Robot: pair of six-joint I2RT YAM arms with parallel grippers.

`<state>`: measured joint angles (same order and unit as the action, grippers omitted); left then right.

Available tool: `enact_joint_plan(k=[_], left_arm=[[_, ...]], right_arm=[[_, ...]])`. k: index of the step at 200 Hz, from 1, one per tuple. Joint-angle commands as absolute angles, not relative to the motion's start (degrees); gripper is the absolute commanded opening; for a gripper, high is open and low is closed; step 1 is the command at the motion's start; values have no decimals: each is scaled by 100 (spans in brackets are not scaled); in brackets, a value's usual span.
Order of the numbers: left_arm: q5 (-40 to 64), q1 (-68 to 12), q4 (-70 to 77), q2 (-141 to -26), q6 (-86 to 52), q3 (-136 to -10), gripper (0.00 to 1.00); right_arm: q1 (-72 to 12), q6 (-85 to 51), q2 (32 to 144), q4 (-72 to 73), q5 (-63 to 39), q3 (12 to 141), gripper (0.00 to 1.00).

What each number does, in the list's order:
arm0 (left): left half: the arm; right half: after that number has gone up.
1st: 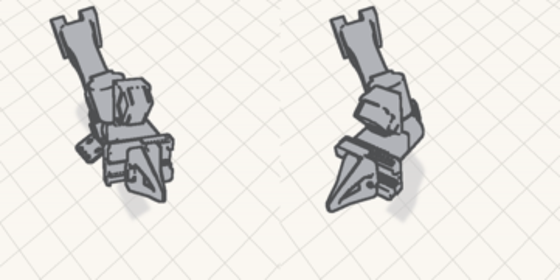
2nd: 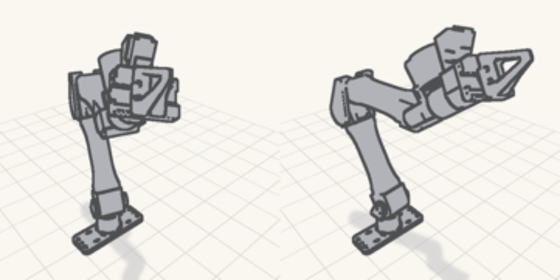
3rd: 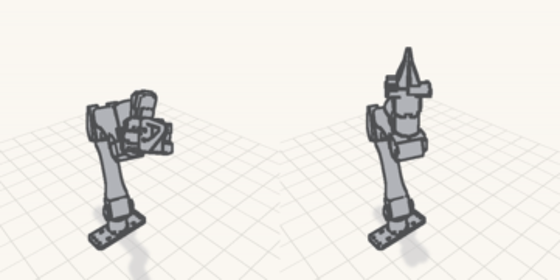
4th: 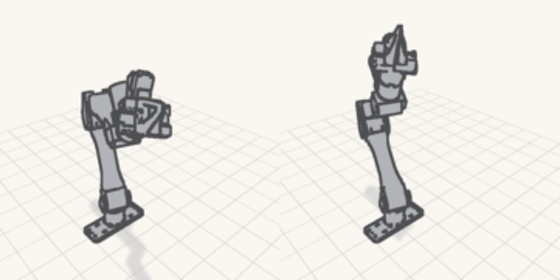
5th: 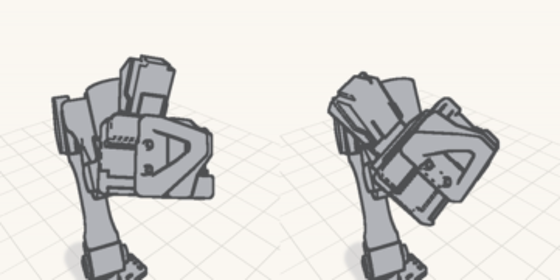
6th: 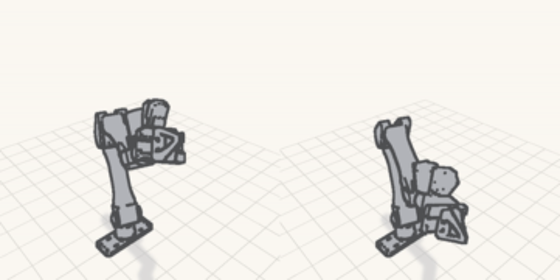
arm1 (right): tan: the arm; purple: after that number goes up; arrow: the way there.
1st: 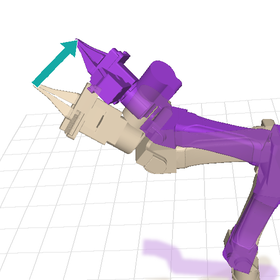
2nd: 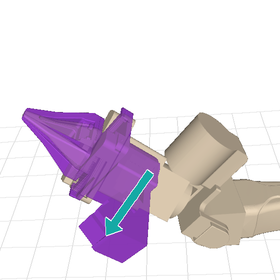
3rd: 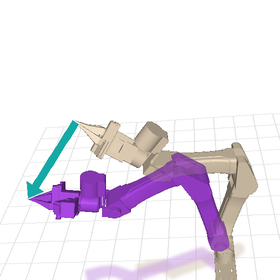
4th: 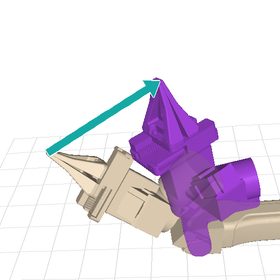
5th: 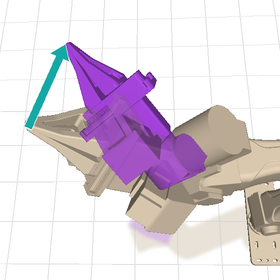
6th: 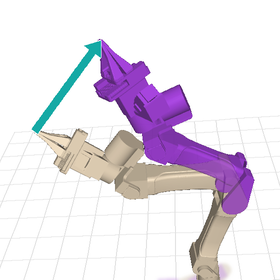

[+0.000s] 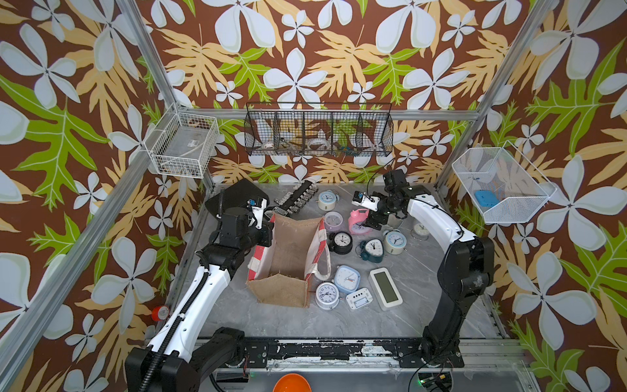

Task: Put the alarm clock into the canvas bag
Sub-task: Adjust the canvas bag at the center of the board, then pick up the alarm from the center of the board.

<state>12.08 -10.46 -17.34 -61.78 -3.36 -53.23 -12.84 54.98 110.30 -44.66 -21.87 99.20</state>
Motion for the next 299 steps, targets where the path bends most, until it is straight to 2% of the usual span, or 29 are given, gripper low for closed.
enact_joint_plan(k=[1, 36, 77, 160, 192, 209, 230, 251, 299], left_arm=[[1215, -1037, -1443, -6170, -398, -5296, 13], [1134, -1037, -1430, -6170, -377, -5287, 13], [1453, -1037, -953, -6135, -803, -5089, 11], [1406, -1037, -1050, -6277, -762, -5133, 13], [1382, -1037, -1061, -6267, -764, -5115, 13], [1372, -1037, -1051, -6241, -762, -5113, 14], [1346, -1037, -1051, -6222, -782, -5102, 24], [1334, -1037, -1029, -6170, -786, -5081, 30], [911, -1037, -860, -5804, -739, -4896, 35]], right_arm=[[-1258, 5923, 11449, -4999, -2590, 10466, 92], [-1239, 6124, 12259, -5500, -2665, 11326, 90], [-1204, 6228, 12862, -5806, -2735, 11680, 85], [-1151, 6218, 13078, -5645, -2698, 11575, 63], [-1151, 6207, 13056, -5669, -2732, 11559, 49], [-1151, 6206, 13026, -5704, -2782, 11553, 45], [-1151, 6188, 12956, -5664, -2797, 11488, 42], [-1150, 6157, 12929, -5731, -2804, 11551, 40], [-1151, 5793, 12587, -5534, -2842, 11564, 34]])
